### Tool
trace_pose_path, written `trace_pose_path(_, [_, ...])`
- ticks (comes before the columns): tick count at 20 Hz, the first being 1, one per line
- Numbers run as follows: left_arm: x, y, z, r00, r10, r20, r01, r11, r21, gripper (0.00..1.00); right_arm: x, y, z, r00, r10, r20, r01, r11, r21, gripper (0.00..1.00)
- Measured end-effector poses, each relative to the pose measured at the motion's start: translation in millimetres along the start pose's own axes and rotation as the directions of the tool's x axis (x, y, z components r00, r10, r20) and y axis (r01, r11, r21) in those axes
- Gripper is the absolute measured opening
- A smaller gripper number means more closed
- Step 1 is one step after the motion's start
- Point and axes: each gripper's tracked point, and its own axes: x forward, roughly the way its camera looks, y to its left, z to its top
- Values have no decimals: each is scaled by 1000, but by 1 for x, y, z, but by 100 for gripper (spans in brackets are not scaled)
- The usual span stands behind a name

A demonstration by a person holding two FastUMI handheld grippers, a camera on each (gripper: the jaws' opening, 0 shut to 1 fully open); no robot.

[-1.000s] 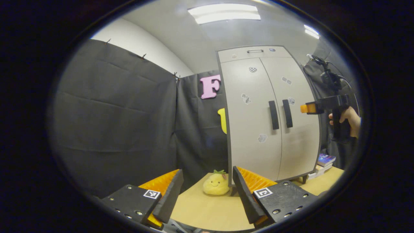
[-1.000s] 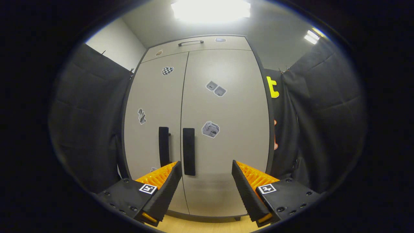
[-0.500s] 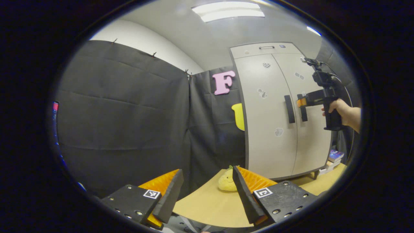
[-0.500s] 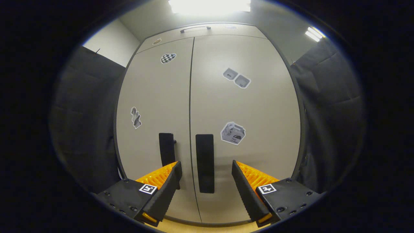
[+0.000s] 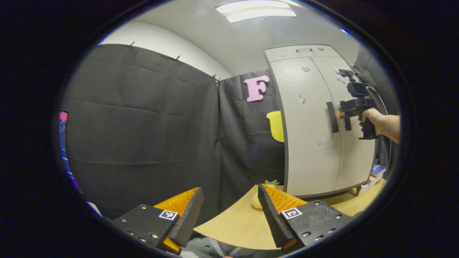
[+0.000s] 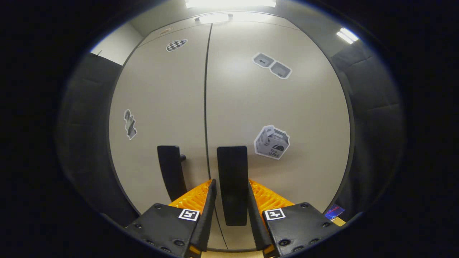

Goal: Open the right door of the double-door shoe cabinet with the right hand, and open the left door with the left hand.

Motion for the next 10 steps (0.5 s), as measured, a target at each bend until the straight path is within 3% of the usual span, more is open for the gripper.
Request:
trace_pose_path(1, [1, -1, 1, 1000, -2, -1, 2, 1000, 1, 89, 0, -3, -3, 1000, -16, -5, 16, 1000, -9, 49])
trace_pose_path(3, [3, -8, 4, 1000, -16, 3, 16, 1000, 5, 89, -3, -2, -2, 1000, -13, -3, 13, 999, -44, 34])
trace_pose_path(4, [4, -12, 6, 1000, -23, 6, 23, 1000, 8, 89, 0, -5, -1, 1000, -3, -12, 2, 999, -49, 34])
trace_pose_path(5, [6, -18, 10, 999, -34, 11, 33, 999, 11, 89, -1, -4, -3, 1000, 11, -29, -13, 999, -49, 25])
trace_pose_path(6, [7, -23, 9, 999, -44, 13, 44, 999, 11, 89, -6, -4, -2, 999, 24, -40, -25, 1000, -18, 25])
trace_pose_path(7, [9, -29, 11, 998, -57, 15, 57, 998, 10, 89, -2, -4, -5, 998, 37, -50, -37, 999, 5, 14])
trace_pose_path(9, [10, -39, 10, 997, -73, 7, 73, 997, 11, 89, -8, -5, -4, 998, 42, -51, -42, 999, -5, 10])
trace_pose_path(10, [9, -44, 11, 996, -83, 8, 83, 996, 11, 89, -10, -5, -3, 997, 46, -57, -47, 999, -11, 13])
